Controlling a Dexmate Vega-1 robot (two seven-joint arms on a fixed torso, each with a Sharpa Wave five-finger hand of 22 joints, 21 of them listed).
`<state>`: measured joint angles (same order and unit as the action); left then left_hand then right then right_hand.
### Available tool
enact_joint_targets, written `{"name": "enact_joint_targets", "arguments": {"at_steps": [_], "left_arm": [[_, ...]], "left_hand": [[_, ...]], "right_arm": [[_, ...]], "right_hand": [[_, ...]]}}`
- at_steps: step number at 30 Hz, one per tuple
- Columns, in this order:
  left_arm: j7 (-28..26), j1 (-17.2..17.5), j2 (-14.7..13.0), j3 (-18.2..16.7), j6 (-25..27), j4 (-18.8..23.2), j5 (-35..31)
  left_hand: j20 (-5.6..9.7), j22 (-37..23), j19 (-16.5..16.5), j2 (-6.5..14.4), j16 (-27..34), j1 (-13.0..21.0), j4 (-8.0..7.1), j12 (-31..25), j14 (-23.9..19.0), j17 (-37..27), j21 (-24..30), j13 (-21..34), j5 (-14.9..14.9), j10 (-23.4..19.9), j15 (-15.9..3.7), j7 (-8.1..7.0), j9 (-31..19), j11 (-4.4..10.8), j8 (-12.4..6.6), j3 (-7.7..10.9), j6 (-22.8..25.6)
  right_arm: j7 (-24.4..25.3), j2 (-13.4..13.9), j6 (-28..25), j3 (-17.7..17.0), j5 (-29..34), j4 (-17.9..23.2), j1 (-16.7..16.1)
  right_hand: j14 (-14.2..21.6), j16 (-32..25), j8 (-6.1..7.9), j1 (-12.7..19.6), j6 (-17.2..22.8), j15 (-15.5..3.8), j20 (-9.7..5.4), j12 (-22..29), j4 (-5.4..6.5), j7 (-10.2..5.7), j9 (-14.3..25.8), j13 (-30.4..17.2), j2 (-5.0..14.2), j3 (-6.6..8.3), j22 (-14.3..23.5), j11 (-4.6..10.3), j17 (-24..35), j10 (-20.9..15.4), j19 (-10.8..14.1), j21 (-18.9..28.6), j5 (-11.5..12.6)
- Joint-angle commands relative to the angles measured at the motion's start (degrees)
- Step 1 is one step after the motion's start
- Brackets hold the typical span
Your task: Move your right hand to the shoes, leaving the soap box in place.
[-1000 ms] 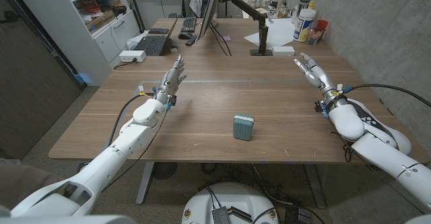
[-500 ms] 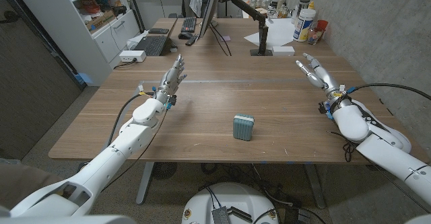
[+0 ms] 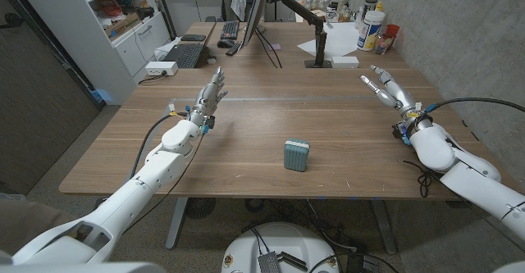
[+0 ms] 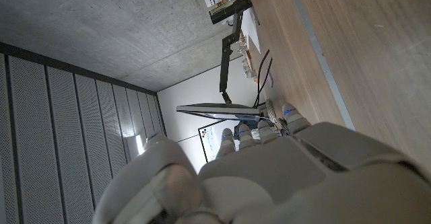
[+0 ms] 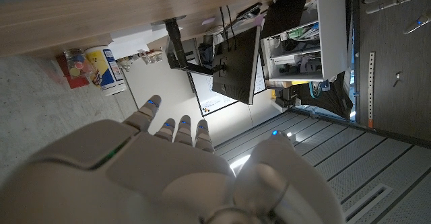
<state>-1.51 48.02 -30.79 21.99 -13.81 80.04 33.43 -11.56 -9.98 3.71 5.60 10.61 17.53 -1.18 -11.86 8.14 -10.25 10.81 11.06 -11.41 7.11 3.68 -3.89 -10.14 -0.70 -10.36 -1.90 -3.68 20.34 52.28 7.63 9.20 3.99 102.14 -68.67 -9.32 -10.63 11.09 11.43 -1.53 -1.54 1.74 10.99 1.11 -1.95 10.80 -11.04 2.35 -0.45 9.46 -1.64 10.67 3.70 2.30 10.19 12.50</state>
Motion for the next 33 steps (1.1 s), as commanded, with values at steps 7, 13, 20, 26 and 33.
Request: {"name": "enact_joint_targets", "arguments": {"at_steps": [7,13,20,26,33], "left_arm": [[0.82,-0.79,0.91,0.55,-0.81,-1.72,-0.08],[0.89,-0.71,0.91,0.38,-1.00,-1.76,0.13],[1.03,-0.46,0.75,0.09,-1.26,-1.83,0.40],[1.27,-0.43,0.83,0.02,-1.65,-2.29,0.52],[1.18,-0.21,0.79,-0.13,-1.80,-2.25,0.65]], "left_hand": [[0.42,-0.20,-0.43,0.19,0.18,0.37,0.39,-0.31,0.36,-0.30,0.53,0.15,0.19,0.24,-0.13,-0.15,-0.18,-0.10,-0.40,-0.17,0.30],[0.43,-0.21,-0.44,0.18,0.18,0.34,0.42,-0.32,0.38,-0.30,0.50,0.16,0.20,0.23,-0.12,-0.14,-0.18,-0.22,-0.39,-0.19,0.28],[0.39,-0.21,-0.40,0.18,0.20,0.34,0.44,-0.34,0.35,-0.30,0.47,0.16,0.20,0.20,-0.14,-0.11,-0.18,-0.10,-0.40,-0.19,0.32],[0.42,-0.22,-0.41,0.19,0.19,0.33,0.45,-0.37,0.38,-0.30,0.46,0.16,0.19,0.13,-0.10,-0.11,-0.18,-0.16,-0.39,-0.19,0.29],[0.35,-0.22,-0.36,0.20,0.19,0.31,0.46,-0.38,0.38,-0.31,0.43,0.16,0.19,0.10,-0.12,-0.13,-0.18,-0.20,-0.40,-0.19,0.32]], "right_arm": [[0.11,2.56,-2.86,-2.57,1.88,2.48,-3.24],[0.57,2.92,-3.99,-3.72,2.68,3.76,-4.78],[0.04,3.19,-4.90,-4.09,3.37,4.51,-5.23],[0.09,3.43,-5.92,-4.08,4.73,5.15,-5.46],[-0.57,3.84,-6.60,-4.32,5.27,5.64,-5.67]], "right_hand": [[-0.62,-0.33,0.35,0.55,0.23,-0.23,0.37,0.37,-0.36,-0.31,0.09,-0.09,-0.09,-0.08,0.13,0.23,0.12,0.49,-0.26,0.29,-0.23],[-0.55,-0.37,0.29,0.53,0.13,-0.26,0.45,0.42,-0.38,-0.36,0.10,-0.09,-0.09,-0.10,0.13,0.37,0.13,0.39,-0.23,0.32,-0.27],[-0.50,-0.41,0.28,0.52,0.16,-0.28,0.43,0.44,-0.41,-0.34,0.10,-0.09,-0.08,-0.11,0.14,0.39,0.13,0.34,-0.06,0.40,-0.32],[-0.41,-0.47,0.31,0.50,0.28,-0.52,0.53,0.64,-0.45,-0.45,0.11,-0.09,-0.07,-0.14,0.14,1.15,0.14,-0.16,-0.04,0.42,-0.39],[-0.27,-0.53,0.33,0.47,0.41,-0.73,0.59,0.67,-0.48,-0.43,0.12,-0.08,-0.07,-0.16,0.14,1.22,0.15,-0.28,-0.02,0.43,-0.43]]}}
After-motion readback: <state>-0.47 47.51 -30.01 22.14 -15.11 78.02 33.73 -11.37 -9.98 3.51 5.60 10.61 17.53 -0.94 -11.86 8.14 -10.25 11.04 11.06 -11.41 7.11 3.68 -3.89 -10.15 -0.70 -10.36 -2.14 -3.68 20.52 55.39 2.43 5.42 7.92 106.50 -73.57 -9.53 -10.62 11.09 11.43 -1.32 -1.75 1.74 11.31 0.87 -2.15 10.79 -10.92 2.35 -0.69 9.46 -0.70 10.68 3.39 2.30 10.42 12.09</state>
